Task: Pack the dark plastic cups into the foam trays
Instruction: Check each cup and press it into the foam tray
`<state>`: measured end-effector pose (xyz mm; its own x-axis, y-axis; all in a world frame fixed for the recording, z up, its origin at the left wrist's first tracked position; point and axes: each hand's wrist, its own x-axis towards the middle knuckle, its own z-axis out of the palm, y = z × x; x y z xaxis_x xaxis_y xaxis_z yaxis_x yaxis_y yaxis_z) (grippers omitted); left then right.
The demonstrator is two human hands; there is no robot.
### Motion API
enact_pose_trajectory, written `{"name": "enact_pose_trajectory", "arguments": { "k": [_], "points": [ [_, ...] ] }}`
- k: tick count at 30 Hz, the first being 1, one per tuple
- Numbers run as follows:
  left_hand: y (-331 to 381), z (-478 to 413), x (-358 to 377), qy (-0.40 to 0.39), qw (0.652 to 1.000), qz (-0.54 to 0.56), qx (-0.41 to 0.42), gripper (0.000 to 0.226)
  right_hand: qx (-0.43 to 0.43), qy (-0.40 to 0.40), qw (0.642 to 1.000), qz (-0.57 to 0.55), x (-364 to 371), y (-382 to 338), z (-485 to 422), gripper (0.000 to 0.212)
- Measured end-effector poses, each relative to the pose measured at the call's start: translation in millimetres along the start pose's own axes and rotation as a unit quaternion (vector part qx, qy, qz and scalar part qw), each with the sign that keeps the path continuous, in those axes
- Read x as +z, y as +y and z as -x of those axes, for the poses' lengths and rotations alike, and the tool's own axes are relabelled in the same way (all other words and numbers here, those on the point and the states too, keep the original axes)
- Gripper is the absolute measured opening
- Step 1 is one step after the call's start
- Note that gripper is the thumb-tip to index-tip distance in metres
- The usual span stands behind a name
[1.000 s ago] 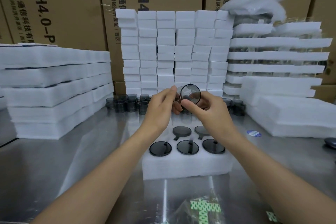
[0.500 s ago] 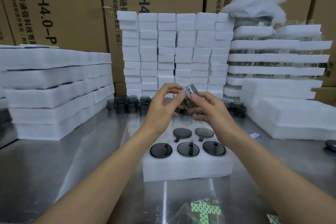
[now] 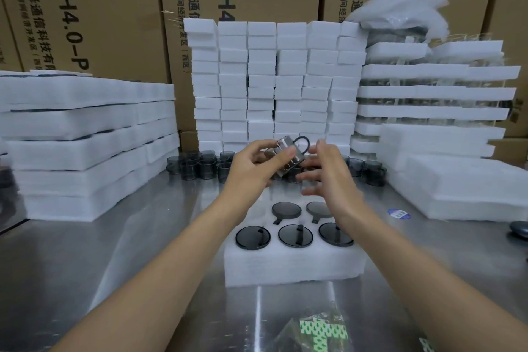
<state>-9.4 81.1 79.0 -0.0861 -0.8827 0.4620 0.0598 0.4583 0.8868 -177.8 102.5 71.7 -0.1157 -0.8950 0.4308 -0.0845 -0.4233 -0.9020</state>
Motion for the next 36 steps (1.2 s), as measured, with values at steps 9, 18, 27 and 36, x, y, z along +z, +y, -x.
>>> {"name": "enact_pose_trajectory", "arguments": {
  "k": [9, 18, 27, 36],
  "points": [
    [-4, -1, 1, 0.008, 0.999, -0.007, -0.043, 0.064, -0.258, -0.037, 0.928, 0.266, -2, 13, 4, 0.052],
    [17, -12, -37, -0.130, 0.979, -0.154, 0.009, 0.046, -0.011, -0.167, 0.986, 0.013, -9, -2, -4, 0.030],
    [8, -19, -76, -0.168, 0.944, -0.272, -0.081, 0.055, -0.035, -0.130, 0.973, 0.188, -8, 21, -6, 0.016],
    [-7, -18, -69, -0.139, 0.878, -0.453, -0.066, 0.080, -0.036, -0.145, 0.964, 0.219, -10, 24, -6, 0.013]
  ]
}}
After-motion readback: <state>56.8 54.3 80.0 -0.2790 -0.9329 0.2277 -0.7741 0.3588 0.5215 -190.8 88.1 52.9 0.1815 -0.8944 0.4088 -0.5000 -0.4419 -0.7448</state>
